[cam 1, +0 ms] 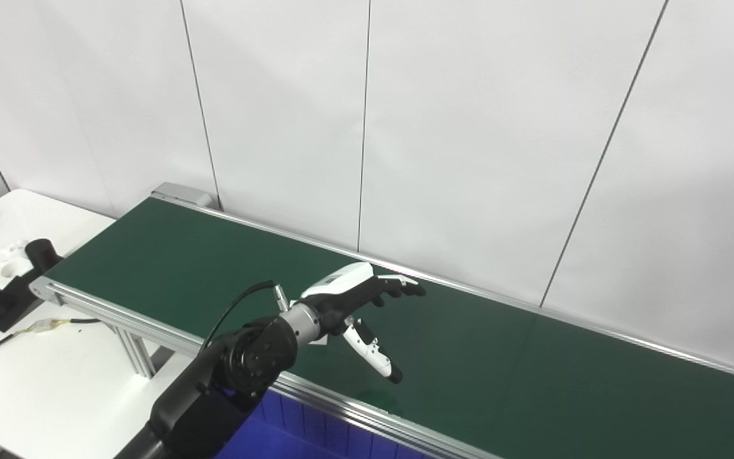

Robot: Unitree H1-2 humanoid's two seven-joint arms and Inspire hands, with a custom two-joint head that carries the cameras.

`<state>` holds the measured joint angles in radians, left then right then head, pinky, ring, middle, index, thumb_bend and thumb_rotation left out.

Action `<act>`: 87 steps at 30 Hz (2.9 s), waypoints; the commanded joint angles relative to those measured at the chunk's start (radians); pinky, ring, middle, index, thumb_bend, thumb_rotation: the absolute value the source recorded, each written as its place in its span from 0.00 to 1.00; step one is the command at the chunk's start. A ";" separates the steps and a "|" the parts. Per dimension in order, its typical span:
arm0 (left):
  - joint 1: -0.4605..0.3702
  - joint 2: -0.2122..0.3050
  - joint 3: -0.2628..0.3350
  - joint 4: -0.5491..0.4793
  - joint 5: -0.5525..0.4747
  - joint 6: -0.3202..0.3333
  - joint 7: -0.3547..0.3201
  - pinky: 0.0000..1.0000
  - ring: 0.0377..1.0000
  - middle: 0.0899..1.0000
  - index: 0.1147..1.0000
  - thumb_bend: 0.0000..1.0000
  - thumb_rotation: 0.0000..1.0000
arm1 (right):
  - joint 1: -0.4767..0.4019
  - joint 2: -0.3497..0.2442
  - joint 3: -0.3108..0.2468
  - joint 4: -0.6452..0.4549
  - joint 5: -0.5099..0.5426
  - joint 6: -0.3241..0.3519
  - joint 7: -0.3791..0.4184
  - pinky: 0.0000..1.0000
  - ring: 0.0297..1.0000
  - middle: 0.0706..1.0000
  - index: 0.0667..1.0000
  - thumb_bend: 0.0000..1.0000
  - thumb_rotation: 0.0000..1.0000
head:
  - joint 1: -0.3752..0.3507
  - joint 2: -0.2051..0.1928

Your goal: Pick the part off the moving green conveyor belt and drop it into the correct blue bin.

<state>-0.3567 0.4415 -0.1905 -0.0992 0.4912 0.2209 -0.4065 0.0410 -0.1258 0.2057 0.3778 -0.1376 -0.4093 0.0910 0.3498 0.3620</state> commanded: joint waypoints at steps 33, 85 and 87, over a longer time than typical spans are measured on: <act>-0.165 0.074 -0.084 0.230 0.291 0.073 0.025 0.79 0.83 0.89 0.88 0.94 0.25 | 0.019 0.009 0.007 -0.067 -0.003 -0.058 -0.017 0.67 0.73 0.77 0.85 0.70 0.44 | -0.032 0.022; -0.190 -0.093 -0.179 0.521 0.240 0.020 0.213 0.83 0.85 0.87 0.86 0.95 0.27 | 0.038 0.024 0.031 -0.093 -0.019 -0.060 -0.045 0.66 0.72 0.76 0.85 0.71 0.42 | -0.094 0.036; -0.193 -0.098 -0.186 0.540 0.242 0.009 0.223 0.82 0.84 0.86 0.85 0.94 0.27 | 0.038 0.024 0.033 -0.094 -0.019 -0.060 -0.047 0.66 0.72 0.76 0.85 0.70 0.41 | -0.098 0.035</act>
<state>-0.5195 0.3561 -0.3662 0.4347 0.7436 0.2461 -0.1834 0.0871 -0.1099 0.2361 0.3084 -0.1612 -0.4096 0.0539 0.2562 0.3973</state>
